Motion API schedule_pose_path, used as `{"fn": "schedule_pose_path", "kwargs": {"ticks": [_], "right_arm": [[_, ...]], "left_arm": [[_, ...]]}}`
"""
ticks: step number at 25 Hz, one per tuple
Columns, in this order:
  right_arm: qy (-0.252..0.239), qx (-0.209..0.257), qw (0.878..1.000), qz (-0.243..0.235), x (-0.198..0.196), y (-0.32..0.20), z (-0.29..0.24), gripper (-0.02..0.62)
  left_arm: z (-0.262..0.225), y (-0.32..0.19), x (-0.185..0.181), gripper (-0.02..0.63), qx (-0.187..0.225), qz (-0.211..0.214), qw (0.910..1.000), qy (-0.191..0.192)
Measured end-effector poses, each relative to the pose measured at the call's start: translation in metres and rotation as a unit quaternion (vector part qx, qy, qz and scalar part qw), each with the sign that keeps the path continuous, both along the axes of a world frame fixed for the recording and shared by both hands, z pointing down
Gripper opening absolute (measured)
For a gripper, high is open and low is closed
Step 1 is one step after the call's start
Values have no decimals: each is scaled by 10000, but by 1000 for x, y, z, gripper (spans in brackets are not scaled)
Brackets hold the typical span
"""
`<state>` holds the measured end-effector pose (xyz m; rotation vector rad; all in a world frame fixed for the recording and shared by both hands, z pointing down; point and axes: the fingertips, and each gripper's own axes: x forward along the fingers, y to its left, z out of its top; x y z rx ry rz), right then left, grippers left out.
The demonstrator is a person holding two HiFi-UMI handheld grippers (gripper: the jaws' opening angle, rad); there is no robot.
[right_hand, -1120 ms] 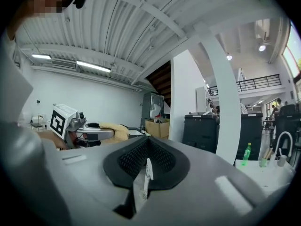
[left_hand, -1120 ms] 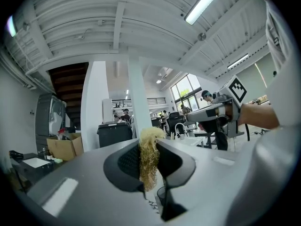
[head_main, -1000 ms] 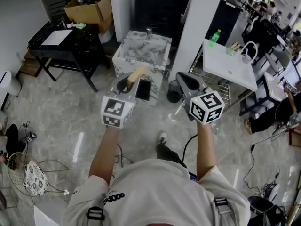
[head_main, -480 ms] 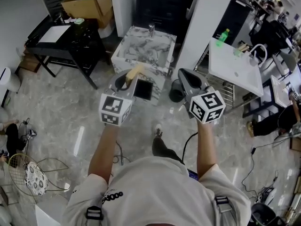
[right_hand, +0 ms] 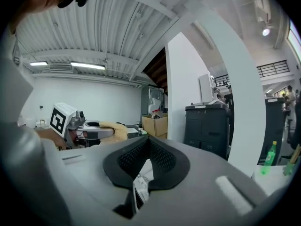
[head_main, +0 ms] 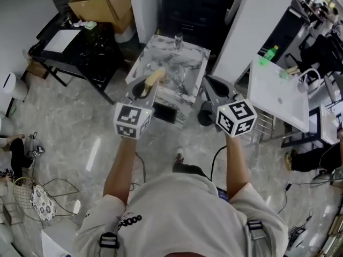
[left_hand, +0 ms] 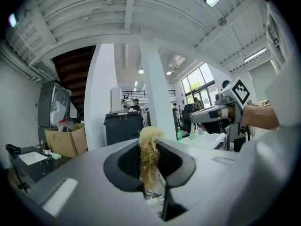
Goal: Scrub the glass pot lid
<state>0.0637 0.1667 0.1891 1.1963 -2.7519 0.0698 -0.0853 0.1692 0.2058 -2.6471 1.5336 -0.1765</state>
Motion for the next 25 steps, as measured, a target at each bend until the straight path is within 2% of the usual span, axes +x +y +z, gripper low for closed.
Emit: {"fn": "schedule_pose_path", "kwargs": {"ticks": [6,10,19,25], "right_arm": [[-58,-224,9996,-174,11,-68,7,3],[-47,-218,9997,-121,23,-100,14,3],[13,-460,9986,-248,31,-151,35,3],[17,-430,9982,-414,32,-174,35,3]], "left_arm": [[-1,-70,13,52,-76,-109,9999,16],[6,-101,24,52,-147,-120,9998,-5],[19,-150,31,52,-250,-306,9992,-24],[24,-173,33,52,-287,-464,9985,-64]]}}
